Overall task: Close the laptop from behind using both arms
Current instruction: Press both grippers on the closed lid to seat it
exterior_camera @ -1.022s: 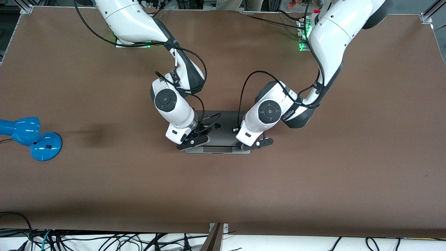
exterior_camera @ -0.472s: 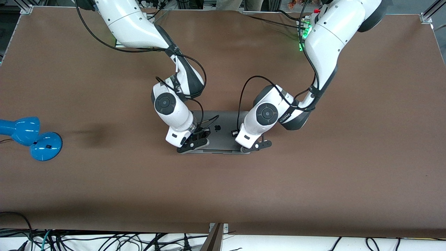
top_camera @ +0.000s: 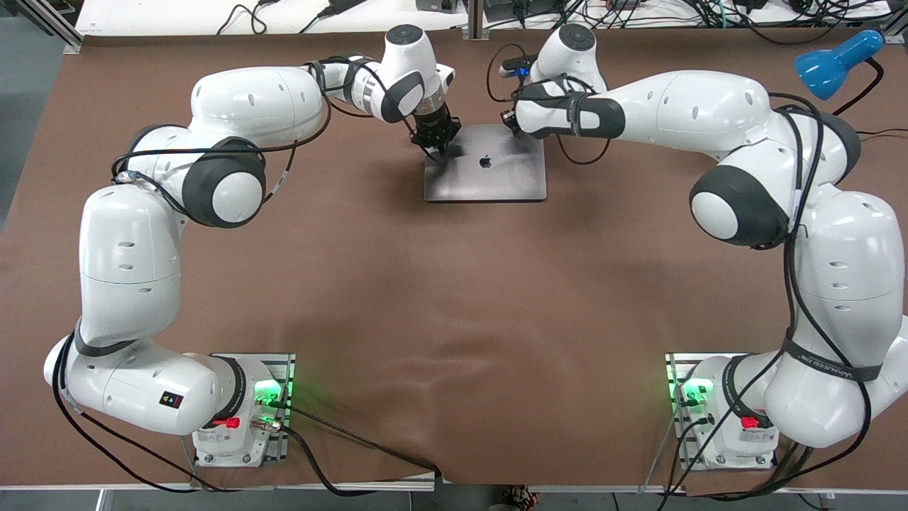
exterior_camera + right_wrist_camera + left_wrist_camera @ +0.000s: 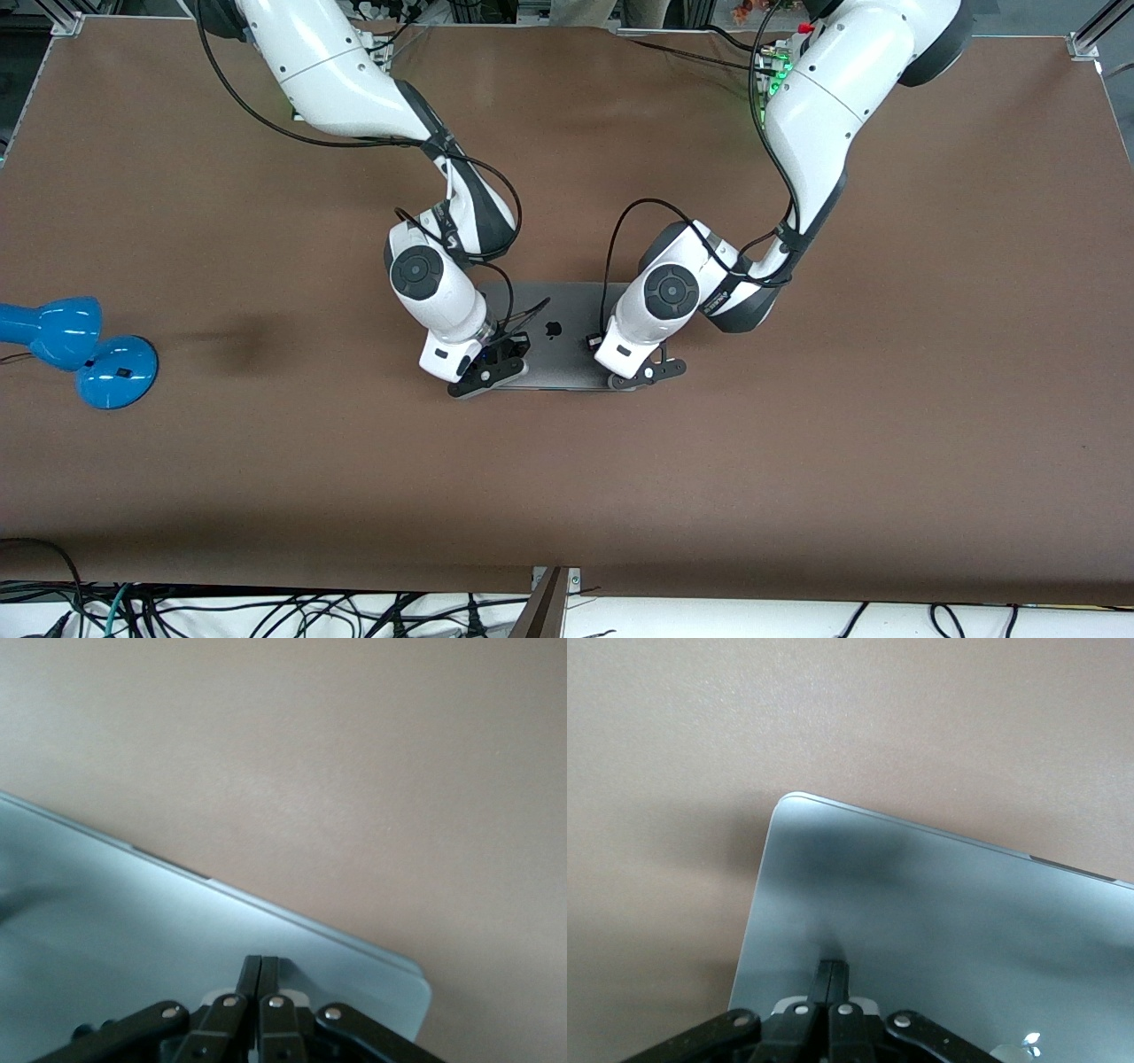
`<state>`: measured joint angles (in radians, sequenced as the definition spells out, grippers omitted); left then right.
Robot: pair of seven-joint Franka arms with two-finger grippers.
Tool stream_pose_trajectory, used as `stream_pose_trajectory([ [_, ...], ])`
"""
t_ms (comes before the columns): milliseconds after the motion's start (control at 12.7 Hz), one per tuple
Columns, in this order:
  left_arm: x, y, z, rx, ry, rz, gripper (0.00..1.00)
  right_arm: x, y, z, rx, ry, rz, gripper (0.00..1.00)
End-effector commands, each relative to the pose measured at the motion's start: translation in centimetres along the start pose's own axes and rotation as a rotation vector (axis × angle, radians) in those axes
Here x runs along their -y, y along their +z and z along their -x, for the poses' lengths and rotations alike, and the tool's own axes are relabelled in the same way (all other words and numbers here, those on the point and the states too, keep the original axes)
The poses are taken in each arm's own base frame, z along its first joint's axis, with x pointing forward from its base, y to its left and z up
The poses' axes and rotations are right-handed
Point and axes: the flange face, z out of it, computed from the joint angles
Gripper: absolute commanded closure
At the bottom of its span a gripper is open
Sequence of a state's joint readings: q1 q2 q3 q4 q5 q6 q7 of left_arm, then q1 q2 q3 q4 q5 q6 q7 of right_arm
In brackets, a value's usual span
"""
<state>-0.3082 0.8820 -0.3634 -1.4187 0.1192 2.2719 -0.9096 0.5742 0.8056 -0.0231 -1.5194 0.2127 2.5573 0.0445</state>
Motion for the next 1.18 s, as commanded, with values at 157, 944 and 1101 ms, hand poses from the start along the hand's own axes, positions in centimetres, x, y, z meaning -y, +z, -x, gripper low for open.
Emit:
stream_pose_trajectory([
  [157,-0.5,0.5,-0.5,-0.033,0.016,-0.012,1.00,-0.7,1.2,0.0,-0.034,-0.025,0.005,0.94],
  [944,-0.2,-1.8,-0.9,-0.050,0.012,-0.010,0.14,-0.8,-1.9,-1.9,0.065,0.046,-0.043,0.16],
  [1101,-0.3,-3.1,-0.4,-0.054,0.022,-0.019,0.00,-1.7,-5.6,-3.6,0.162,0.102,-0.035,0.08],
])
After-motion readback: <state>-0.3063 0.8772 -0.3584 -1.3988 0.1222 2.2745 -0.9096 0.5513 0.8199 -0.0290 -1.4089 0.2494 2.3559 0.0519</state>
